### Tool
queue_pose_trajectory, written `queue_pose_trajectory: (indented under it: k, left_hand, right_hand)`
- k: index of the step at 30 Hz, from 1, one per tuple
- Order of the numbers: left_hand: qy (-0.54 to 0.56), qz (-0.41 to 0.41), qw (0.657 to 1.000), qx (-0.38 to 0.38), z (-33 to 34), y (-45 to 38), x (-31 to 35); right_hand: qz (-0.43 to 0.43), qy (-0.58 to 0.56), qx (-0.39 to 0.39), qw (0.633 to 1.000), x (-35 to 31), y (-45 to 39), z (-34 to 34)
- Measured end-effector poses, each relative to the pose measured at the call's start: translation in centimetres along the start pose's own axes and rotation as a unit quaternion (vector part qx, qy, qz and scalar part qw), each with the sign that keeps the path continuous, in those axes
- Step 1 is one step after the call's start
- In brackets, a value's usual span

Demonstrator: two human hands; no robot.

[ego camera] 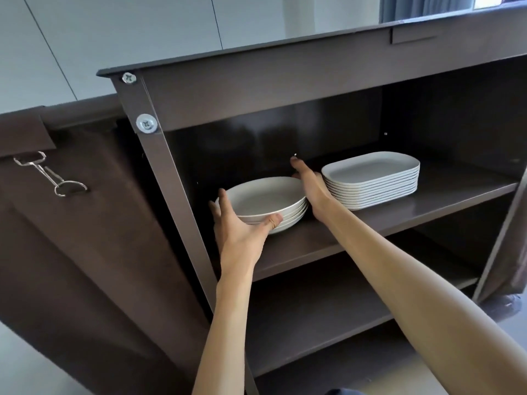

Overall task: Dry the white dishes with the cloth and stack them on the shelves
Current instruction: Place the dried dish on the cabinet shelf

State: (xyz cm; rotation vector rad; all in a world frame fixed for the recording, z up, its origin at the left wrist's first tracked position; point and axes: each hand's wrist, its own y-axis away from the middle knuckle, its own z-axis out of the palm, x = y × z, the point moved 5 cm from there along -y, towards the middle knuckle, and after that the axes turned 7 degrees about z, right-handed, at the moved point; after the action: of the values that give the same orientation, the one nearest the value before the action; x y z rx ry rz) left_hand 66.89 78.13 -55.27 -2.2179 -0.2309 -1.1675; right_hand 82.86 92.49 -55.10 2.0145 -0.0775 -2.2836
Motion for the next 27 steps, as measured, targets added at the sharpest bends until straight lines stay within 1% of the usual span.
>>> queue_pose_trajectory:
  k: [2,7,12,14,16,17,18,19,20,21,22,23,24,26,27]
  left_hand:
    - [0.001,0.005,1.000,-0.007,0.2,-0.1,-0.1]
    - [0.040,0.006,0.999,-0.027,1.0,0.0,-0.5]
    - [0.049,0.014,0.998,-0.025,0.8,0.0,-0.6]
    - [0.055,0.011,0.998,-0.030,1.0,0.1,-0.4]
    - [0.062,-0.005,0.998,-0.029,0.9,0.6,0.0]
    - [0.042,0.006,0.999,-0.008,0.6,0.9,0.5]
    - [0.016,0.049,0.998,0.037,0.5,1.5,1.7]
    - [0.013,0.119,0.987,0.102,0.5,2.4,3.3]
    - [0.044,0.194,0.966,0.164,0.9,3.4,5.2]
    - [0.085,0.246,0.946,0.195,1.9,4.4,7.0]
    - [0.114,0.271,0.938,0.184,3.7,5.1,8.9]
    - [0.127,0.280,0.941,0.139,5.9,5.4,10.4]
    - [0.126,0.270,0.952,0.077,8.3,5.3,11.4]
    - [0.073,0.229,0.969,-0.051,12.9,5.7,12.3]
    - [0.042,0.208,0.973,-0.093,14.6,5.8,12.3]
  right_hand:
    - [-0.004,0.004,0.006,1.000,0.1,-0.3,0.0]
    - [-0.001,-0.006,0.051,0.999,0.1,-0.6,0.0]
    - [0.005,0.035,0.087,0.996,-0.3,0.1,-0.2]
    - [-0.015,0.073,0.094,0.993,-0.9,1.1,-0.7]
    - [-0.055,0.124,0.090,0.987,-2.0,2.9,-1.1]
    - [-0.085,0.159,0.084,0.980,-2.7,4.0,-1.3]
    - [-0.121,0.190,0.080,0.971,-3.6,5.1,-2.2]
    - [-0.155,0.212,0.079,0.962,-4.5,6.1,-3.4]
    - [-0.185,0.221,0.084,0.954,-5.5,7.0,-5.1]
    - [-0.212,0.222,0.105,0.946,-6.6,7.7,-7.1]
    - [-0.227,0.215,0.147,0.939,-7.7,8.3,-10.0]
    - [-0.227,0.202,0.192,0.933,-8.4,8.8,-12.7]
    - [-0.216,0.180,0.232,0.931,-8.6,9.1,-15.2]
    - [-0.181,0.137,0.275,0.934,-7.8,8.5,-19.1]
    - [-0.158,0.129,0.283,0.937,-7.0,7.6,-20.3]
